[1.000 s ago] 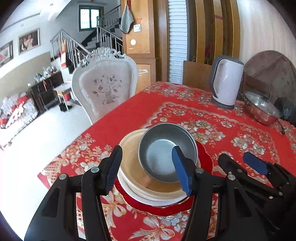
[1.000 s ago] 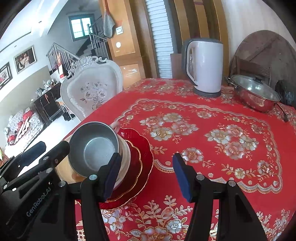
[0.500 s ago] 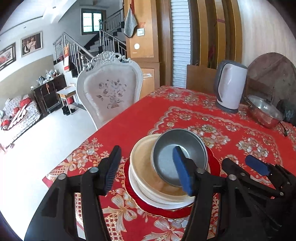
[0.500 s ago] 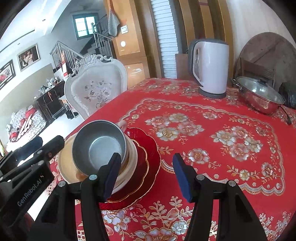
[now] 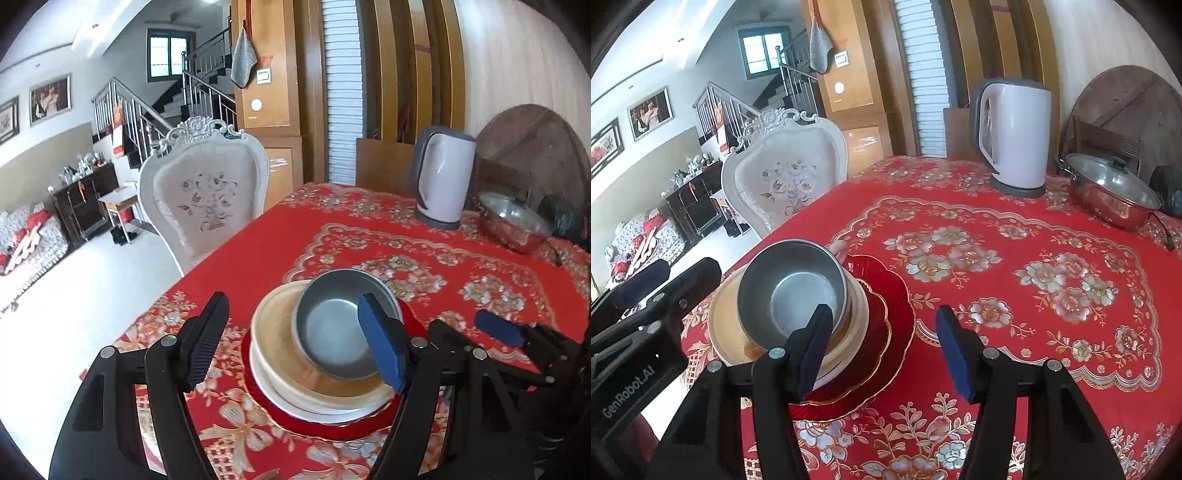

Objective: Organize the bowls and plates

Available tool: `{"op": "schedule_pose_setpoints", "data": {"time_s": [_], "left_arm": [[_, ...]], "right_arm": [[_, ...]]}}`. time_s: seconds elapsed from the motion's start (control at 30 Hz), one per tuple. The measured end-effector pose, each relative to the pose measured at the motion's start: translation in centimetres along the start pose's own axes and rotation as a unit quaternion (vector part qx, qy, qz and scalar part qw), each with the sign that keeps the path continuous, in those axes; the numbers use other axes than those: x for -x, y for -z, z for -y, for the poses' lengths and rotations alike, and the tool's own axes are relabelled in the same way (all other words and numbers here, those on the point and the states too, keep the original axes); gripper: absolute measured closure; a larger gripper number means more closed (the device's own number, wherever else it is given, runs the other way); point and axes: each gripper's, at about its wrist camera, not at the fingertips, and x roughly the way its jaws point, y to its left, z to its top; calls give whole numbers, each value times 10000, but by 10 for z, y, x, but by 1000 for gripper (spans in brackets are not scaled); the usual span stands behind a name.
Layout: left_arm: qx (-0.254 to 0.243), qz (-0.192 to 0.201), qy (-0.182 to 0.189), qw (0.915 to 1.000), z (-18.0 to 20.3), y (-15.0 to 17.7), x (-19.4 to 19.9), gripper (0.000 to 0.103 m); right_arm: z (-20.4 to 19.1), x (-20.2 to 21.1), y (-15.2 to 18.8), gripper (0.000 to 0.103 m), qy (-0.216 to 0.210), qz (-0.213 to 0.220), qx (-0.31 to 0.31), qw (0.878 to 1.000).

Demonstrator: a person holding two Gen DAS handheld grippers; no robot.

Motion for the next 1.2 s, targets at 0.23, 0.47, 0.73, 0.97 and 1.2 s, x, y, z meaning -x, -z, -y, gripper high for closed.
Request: {"op": "schedule_pose_setpoints", "data": {"time_s": [0.23, 0.47, 0.73, 0.97, 1.2], "left_arm": [[29, 32, 37, 10000, -4, 1, 0, 23], [-96, 4, 175, 9998, 0, 1, 1, 23], [93, -408, 505, 9978, -5, 2, -15, 23], [-51, -272, 271, 9993, -1, 5, -12, 23], [-89, -167, 121, 9997, -1, 7, -10, 23]], "right_arm": [[0, -1, 1, 45, 7, -22, 7, 10000], [0, -3, 2, 45, -14, -45, -5, 10000], [-3, -3, 3, 45, -17, -60, 44, 10000], [-3, -4, 2, 45, -12, -70, 21, 10000], [-1, -3, 3, 45, -24, -63, -2, 10000]]}}
